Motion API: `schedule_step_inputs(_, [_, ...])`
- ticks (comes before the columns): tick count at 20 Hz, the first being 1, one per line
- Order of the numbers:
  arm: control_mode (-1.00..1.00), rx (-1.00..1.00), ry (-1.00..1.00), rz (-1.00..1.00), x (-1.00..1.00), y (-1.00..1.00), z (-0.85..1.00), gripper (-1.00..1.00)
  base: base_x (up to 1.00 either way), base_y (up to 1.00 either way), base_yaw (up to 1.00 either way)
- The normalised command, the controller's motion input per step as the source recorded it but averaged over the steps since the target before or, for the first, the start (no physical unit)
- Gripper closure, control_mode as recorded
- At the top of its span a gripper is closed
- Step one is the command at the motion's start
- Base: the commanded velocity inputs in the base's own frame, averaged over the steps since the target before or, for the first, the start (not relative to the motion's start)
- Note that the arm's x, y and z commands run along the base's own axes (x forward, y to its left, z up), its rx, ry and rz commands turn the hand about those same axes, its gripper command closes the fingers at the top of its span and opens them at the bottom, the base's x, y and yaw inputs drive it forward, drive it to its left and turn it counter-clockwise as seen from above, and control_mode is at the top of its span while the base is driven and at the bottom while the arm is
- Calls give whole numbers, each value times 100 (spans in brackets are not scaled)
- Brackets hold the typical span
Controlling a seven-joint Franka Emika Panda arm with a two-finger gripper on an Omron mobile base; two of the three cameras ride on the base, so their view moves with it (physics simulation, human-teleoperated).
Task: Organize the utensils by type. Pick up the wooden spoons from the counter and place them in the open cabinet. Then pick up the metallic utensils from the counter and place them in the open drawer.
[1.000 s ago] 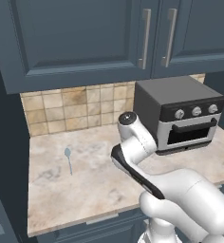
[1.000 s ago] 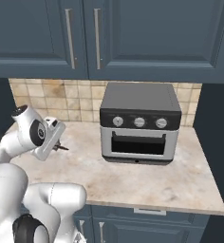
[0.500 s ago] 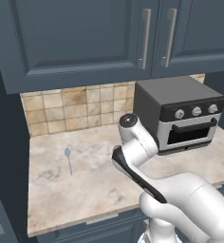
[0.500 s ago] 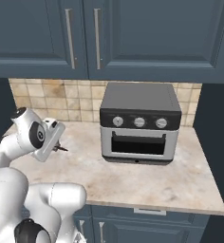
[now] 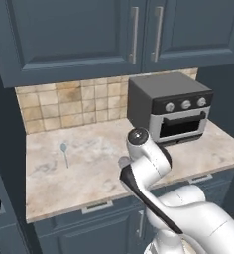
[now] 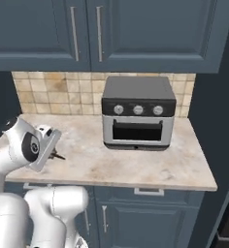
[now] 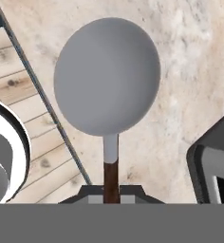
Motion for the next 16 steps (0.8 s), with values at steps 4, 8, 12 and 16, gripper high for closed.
schedule_step_inputs(4, [100,0,0,0,0,0,0,100,-53,-21,-34])
schedule_step_inputs(8, [100,0,0,0,0,0,0,100,-28,-19,-45])
schedule_step_inputs(12, [100,0,0,0,0,0,0,100,-13,-6,-67])
schedule_step_inputs(16, [100,0,0,0,0,0,0,100,-6,-8,-71])
